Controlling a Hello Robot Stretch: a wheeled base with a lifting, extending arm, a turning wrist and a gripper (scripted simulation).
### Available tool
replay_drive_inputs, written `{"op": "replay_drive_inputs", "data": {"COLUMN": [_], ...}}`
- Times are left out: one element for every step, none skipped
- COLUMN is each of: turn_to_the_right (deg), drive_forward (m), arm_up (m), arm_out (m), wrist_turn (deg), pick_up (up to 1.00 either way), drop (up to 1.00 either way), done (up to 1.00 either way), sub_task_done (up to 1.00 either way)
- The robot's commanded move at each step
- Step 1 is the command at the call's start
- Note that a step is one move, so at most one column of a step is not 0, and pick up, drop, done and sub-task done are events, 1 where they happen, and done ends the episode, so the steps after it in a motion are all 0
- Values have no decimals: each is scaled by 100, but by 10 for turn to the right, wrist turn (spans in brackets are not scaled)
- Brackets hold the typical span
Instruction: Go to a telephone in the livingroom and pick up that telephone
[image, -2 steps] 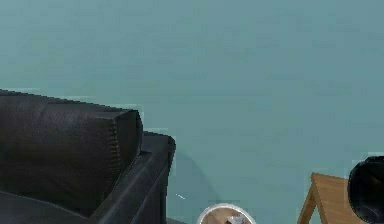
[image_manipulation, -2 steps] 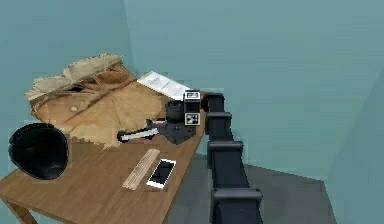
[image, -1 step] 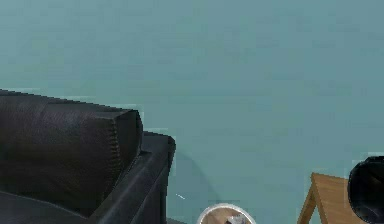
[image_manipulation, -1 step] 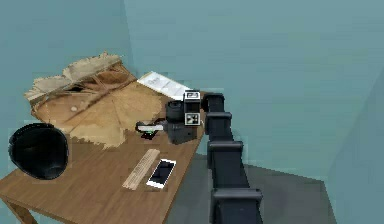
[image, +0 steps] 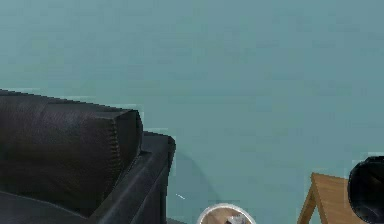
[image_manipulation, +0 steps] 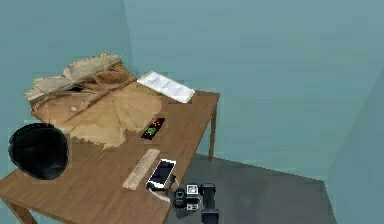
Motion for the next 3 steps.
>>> {"op": "replay_drive_inputs", "data": {"turn_to_the_right": [0,0,0], "drive_forward": [0,0,0], "arm_up": [0,10,0], "arm_out": [0,0,0], "wrist_turn": [0,0,0], "pick_up": [100,0,0], "drop": [0,0,0], "done": [0,0,100], "sub_task_done": [0,0,0]}}
